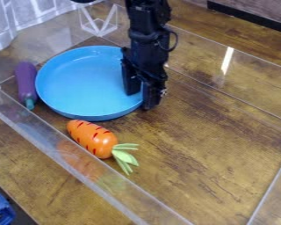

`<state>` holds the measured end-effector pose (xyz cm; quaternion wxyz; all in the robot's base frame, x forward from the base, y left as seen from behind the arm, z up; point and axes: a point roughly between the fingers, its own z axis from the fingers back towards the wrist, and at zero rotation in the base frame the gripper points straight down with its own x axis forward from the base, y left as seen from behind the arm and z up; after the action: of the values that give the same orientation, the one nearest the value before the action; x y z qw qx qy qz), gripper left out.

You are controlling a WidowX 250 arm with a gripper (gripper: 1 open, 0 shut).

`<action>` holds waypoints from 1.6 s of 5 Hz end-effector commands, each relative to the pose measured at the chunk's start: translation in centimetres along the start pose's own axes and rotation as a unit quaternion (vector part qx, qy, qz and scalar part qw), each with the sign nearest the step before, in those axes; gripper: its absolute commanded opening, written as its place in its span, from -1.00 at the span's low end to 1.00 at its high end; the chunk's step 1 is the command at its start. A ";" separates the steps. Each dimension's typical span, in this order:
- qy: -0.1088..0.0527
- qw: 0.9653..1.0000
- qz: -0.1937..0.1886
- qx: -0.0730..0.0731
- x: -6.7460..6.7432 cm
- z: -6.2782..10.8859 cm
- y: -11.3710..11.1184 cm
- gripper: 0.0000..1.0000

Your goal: Remove the purple eggplant from the blue tray and put it on the table

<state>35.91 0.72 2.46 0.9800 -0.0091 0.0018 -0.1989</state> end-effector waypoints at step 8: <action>-0.027 0.995 -0.092 0.008 0.4 1.3 -2.2 -1.00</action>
<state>35.27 -0.45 2.28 0.9632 -0.0082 -0.0103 -0.2684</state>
